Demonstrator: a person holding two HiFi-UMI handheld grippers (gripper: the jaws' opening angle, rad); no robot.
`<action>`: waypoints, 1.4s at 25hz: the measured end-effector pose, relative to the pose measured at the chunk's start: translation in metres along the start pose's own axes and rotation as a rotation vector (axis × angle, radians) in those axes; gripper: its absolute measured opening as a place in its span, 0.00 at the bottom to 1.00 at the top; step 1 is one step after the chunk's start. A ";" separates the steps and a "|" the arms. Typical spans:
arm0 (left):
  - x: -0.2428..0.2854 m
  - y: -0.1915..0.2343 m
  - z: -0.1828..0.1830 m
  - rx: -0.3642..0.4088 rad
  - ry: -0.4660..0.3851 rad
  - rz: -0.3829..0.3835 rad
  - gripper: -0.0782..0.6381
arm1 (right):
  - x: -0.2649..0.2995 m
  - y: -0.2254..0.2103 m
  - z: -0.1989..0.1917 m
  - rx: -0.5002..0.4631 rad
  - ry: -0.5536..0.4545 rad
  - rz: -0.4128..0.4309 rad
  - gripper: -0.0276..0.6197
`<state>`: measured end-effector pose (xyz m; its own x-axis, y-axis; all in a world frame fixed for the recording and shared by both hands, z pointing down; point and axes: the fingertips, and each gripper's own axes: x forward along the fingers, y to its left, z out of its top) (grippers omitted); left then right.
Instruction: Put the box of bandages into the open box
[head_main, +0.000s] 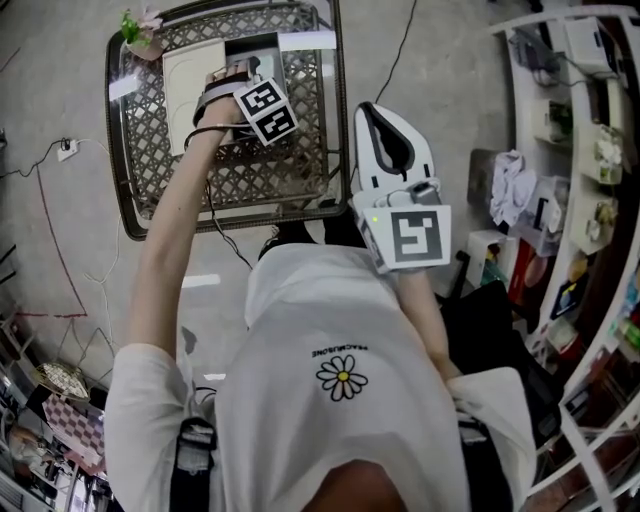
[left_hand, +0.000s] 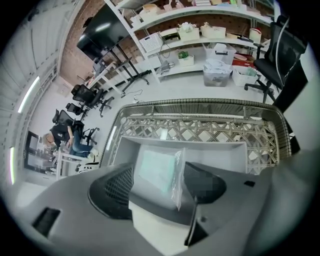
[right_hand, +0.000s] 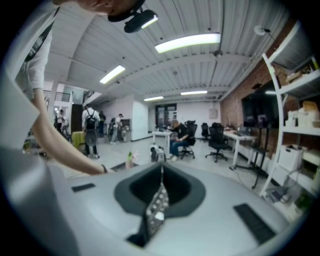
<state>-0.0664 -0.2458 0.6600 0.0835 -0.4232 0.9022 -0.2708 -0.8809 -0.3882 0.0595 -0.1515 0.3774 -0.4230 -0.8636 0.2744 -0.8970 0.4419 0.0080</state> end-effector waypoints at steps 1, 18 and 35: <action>-0.005 -0.001 0.001 -0.006 -0.003 0.004 0.56 | -0.001 0.003 0.003 0.000 -0.009 0.007 0.09; -0.140 0.082 0.032 -0.279 -0.178 0.192 0.55 | 0.008 0.035 0.062 -0.054 -0.151 0.110 0.09; -0.392 0.154 0.058 -0.681 -0.779 0.570 0.14 | -0.001 0.061 0.112 -0.095 -0.314 0.147 0.09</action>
<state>-0.0853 -0.2275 0.2356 0.2835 -0.9416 0.1816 -0.8940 -0.3280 -0.3052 -0.0088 -0.1511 0.2699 -0.5782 -0.8154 -0.0291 -0.8143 0.5744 0.0834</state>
